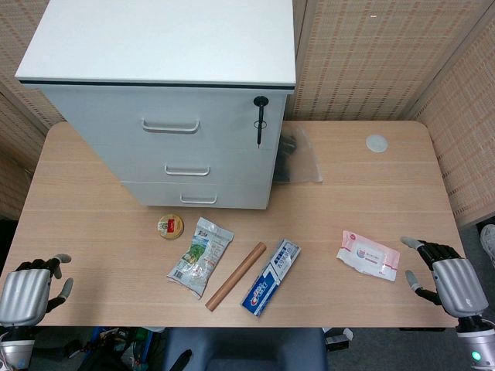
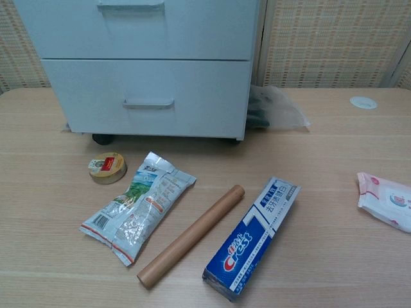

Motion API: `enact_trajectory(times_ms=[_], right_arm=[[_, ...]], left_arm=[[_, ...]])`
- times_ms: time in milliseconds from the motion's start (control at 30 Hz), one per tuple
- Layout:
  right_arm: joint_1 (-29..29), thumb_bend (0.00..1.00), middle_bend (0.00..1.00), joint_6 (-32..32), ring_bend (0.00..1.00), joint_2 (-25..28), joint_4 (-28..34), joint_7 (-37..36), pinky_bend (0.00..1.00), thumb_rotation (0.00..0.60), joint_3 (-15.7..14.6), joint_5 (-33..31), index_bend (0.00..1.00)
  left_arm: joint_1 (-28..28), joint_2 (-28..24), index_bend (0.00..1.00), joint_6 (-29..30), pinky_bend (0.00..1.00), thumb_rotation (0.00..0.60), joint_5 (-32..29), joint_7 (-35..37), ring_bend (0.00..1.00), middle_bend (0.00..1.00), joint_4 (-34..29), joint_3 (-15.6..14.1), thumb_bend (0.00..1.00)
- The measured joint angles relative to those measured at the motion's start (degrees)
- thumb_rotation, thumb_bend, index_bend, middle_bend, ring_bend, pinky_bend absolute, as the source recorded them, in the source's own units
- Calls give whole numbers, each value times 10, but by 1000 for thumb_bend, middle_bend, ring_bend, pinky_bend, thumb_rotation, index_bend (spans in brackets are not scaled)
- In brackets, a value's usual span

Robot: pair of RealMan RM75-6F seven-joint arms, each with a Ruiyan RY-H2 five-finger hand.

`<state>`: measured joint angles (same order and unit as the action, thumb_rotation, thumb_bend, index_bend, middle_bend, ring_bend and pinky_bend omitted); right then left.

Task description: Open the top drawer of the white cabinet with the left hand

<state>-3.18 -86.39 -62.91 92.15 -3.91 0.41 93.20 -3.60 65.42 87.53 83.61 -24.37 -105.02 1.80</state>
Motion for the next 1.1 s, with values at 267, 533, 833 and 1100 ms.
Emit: enact_trajectory(times_ms=[267, 533, 833, 1100], right_arm=[[1, 350, 315, -1, 305, 1, 1, 2, 307, 600, 0, -4, 228], [5, 351, 315, -11, 305, 4, 4, 6, 307, 600, 2, -7, 228], [6, 350, 315, -13, 306, 3, 5, 7, 307, 600, 2, -6, 228], [6, 350, 315, -14, 305, 1, 5, 6, 307, 600, 0, -3, 228]], left_arm=[[-2, 0, 364, -3, 454, 600, 4, 10, 469, 563, 2, 0, 206], [-10, -6, 367, -5, 577, 600, 24, 43, 503, 565, 4, 3, 205], [-54, -29, 376, -3, 977, 600, 78, 127, 694, 725, 19, 43, 206], [-116, -32, 388, 21, 1000, 600, 96, 223, 854, 877, 53, 125, 223]])
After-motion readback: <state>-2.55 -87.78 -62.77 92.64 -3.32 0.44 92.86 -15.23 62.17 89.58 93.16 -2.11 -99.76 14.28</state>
